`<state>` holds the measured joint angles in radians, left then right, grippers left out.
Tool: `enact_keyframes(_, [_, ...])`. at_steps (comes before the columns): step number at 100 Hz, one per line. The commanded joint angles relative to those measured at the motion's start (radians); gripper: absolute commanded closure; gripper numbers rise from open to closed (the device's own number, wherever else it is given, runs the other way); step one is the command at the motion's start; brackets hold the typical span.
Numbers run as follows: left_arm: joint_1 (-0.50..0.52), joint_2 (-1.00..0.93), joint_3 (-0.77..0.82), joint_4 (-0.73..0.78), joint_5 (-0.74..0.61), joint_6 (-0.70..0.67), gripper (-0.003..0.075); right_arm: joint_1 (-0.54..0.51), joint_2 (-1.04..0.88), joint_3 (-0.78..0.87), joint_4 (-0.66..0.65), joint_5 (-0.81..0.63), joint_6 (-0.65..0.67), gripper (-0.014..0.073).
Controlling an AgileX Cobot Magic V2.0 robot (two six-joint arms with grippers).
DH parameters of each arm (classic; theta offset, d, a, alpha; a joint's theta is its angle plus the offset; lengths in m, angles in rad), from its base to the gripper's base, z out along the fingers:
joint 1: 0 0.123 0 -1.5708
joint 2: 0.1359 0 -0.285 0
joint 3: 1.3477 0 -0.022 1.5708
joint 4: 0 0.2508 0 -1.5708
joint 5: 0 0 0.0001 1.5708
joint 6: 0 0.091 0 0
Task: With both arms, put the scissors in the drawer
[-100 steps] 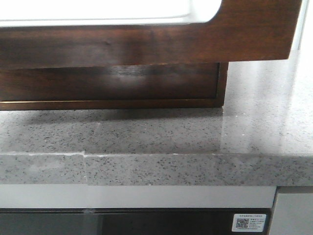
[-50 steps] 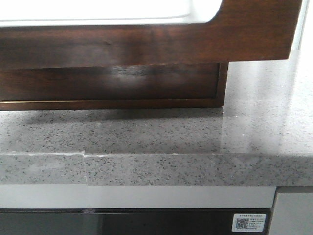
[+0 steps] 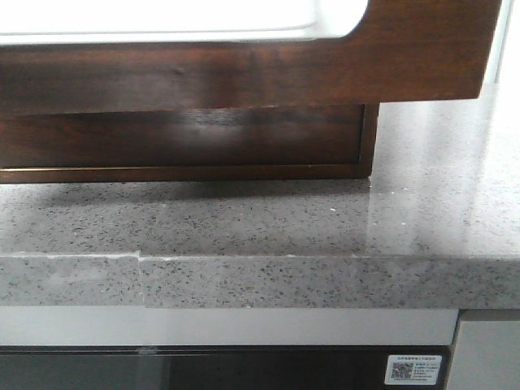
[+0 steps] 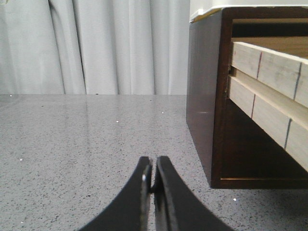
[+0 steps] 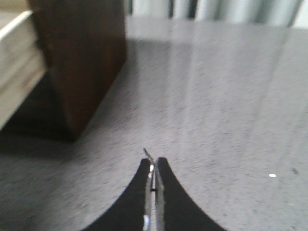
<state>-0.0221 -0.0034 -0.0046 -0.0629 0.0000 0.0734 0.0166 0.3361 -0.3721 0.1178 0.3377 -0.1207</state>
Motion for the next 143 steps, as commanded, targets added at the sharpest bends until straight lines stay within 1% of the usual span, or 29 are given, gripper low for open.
enact_keyframes(1, [0.000, -0.033, 0.036, -0.007, -0.077, -0.012, 0.0741, -0.049, -0.107, 0.118, -0.007, -0.225, -0.003, 0.0662])
enact_keyframes(8, [0.000, -0.033, 0.036, -0.007, -0.077, -0.012, 0.0741, -0.066, -0.203, 0.217, -0.007, -0.279, -0.003, 0.0662])
enact_keyframes(18, [0.000, -0.033, 0.036, -0.007, -0.077, -0.012, 0.0741, -0.066, -0.313, 0.317, -0.007, -0.310, -0.003, 0.0662])
enact_keyframes(28, [0.000, -0.033, 0.036, -0.007, -0.077, -0.012, 0.0741, -0.066, -0.371, 0.380, -0.007, -0.324, -0.003, 0.0662])
enact_keyframes(32, [0.000, -0.033, 0.036, -0.007, -0.077, -0.012, 0.0741, -0.066, -0.368, 0.401, -0.007, -0.366, -0.003, 0.0662])
enact_keyframes(36, [0.000, -0.033, 0.036, -0.007, -0.077, -0.012, 0.0741, -0.066, -0.368, 0.397, -0.007, -0.331, -0.003, 0.0662])
enact_keyframes(70, [0.000, -0.032, 0.036, -0.007, -0.077, -0.012, 0.0741, -0.066, -0.367, 0.397, -0.009, -0.344, -0.003, 0.0662])
enact_keyframes(73, [0.000, -0.032, 0.036, -0.007, -0.077, -0.012, 0.0741, -0.066, -0.367, 0.397, -0.031, -0.353, 0.005, 0.0662])
enact_keyframes(74, [0.000, -0.032, 0.036, -0.007, -0.077, -0.012, 0.0741, -0.066, -0.367, 0.397, -0.041, -0.356, 0.031, 0.0662])
enact_keyframes(75, [0.000, -0.032, 0.036, -0.007, -0.077, -0.012, 0.0741, -0.066, -0.367, 0.397, -0.065, -0.359, 0.031, 0.0662])
enact_keyframes(76, [0.000, -0.032, 0.036, -0.007, -0.077, -0.012, 0.0741, -0.066, -0.367, 0.397, -0.065, -0.361, 0.058, 0.0662])
enact_keyframes(79, [0.000, -0.032, 0.036, -0.007, -0.077, -0.012, 0.0741, -0.066, -0.367, 0.397, -0.143, -0.376, 0.133, 0.0662])
enact_keyframes(80, [0.000, -0.032, 0.036, -0.007, -0.077, -0.012, 0.0741, -0.066, -0.367, 0.397, -0.173, -0.378, 0.133, 0.0662])
enact_keyframes(81, [0.000, -0.032, 0.036, -0.007, -0.077, -0.012, 0.0741, -0.066, -0.367, 0.397, -0.186, -0.382, 0.170, 0.0662])
enact_keyframes(85, [0.000, -0.032, 0.036, -0.007, -0.077, -0.012, 0.0741, -0.066, -0.367, 0.397, -0.245, -0.390, 0.212, 0.0662])
enact_keyframes(87, [0.000, -0.032, 0.036, -0.007, -0.077, -0.012, 0.0741, -0.066, -0.367, 0.397, -0.252, -0.394, 0.217, 0.0662])
enact_keyframes(143, [0.000, -0.032, 0.036, -0.007, -0.077, -0.012, 0.0741, -0.066, -0.367, 0.397, -0.252, -0.396, 0.215, 0.0662])
